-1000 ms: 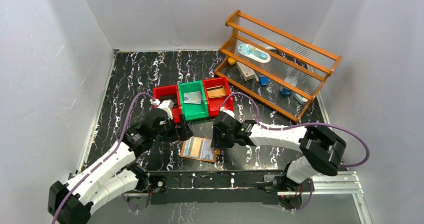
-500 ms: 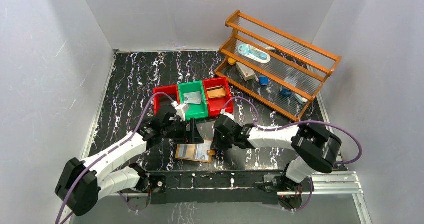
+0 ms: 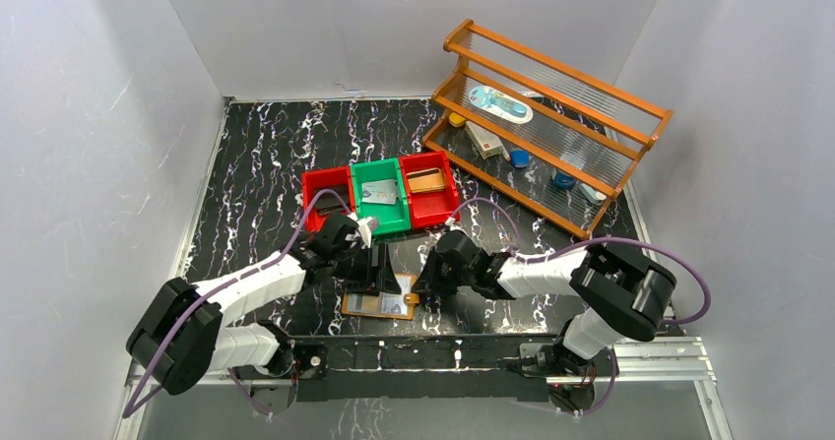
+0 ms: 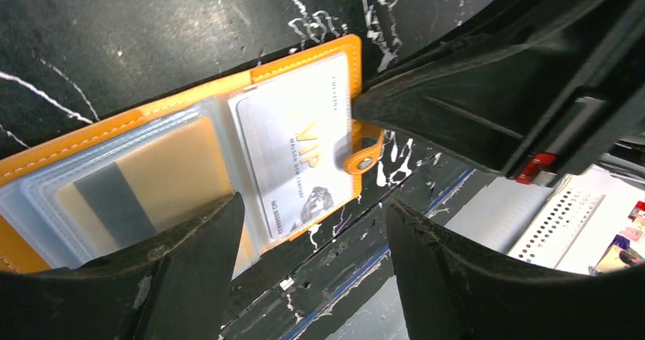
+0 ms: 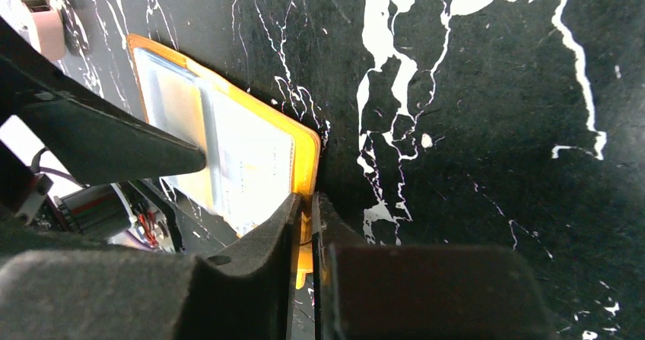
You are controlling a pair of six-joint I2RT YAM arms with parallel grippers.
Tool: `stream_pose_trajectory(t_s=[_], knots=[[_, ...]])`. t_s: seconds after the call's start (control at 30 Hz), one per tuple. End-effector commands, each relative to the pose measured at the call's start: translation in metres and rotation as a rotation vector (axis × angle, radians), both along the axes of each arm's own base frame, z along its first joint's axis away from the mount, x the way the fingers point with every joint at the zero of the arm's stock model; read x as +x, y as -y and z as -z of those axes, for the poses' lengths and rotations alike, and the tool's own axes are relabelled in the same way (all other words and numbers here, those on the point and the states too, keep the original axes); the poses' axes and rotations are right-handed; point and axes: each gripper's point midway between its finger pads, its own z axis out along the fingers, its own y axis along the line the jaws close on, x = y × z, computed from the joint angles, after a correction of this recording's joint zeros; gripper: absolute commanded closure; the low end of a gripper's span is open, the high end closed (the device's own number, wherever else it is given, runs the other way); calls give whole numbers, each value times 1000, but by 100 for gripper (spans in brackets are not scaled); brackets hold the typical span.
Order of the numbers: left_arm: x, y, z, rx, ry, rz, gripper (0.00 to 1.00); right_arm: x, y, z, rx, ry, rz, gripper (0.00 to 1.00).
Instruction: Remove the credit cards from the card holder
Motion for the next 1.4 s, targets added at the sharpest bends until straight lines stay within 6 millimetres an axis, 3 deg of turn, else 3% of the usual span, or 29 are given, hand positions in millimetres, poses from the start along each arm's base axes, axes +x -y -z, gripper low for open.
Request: stream_pose_trajectory(t_s=[0.0, 0.27, 0.6, 0.77, 1.03, 1.37], knots=[[-7, -7, 16, 51, -40, -18, 34, -12, 21, 29, -89, -54, 1, 81], [-12, -21, 45, 172, -73, -65, 38, -10, 4, 6, 1, -25, -60, 76], [-11, -27, 45, 179, -53, -99, 41, 7, -3, -36, 2, 63, -60, 67], [-10, -27, 42, 170, -37, -106, 41, 8, -18, -53, 77, 80, -90, 65], [-10, -26, 39, 155, -30, -110, 42, 3, -26, -24, 89, 10, -101, 67], [-12, -25, 40, 145, -31, -108, 42, -9, -34, -11, 213, -48, -130, 83]])
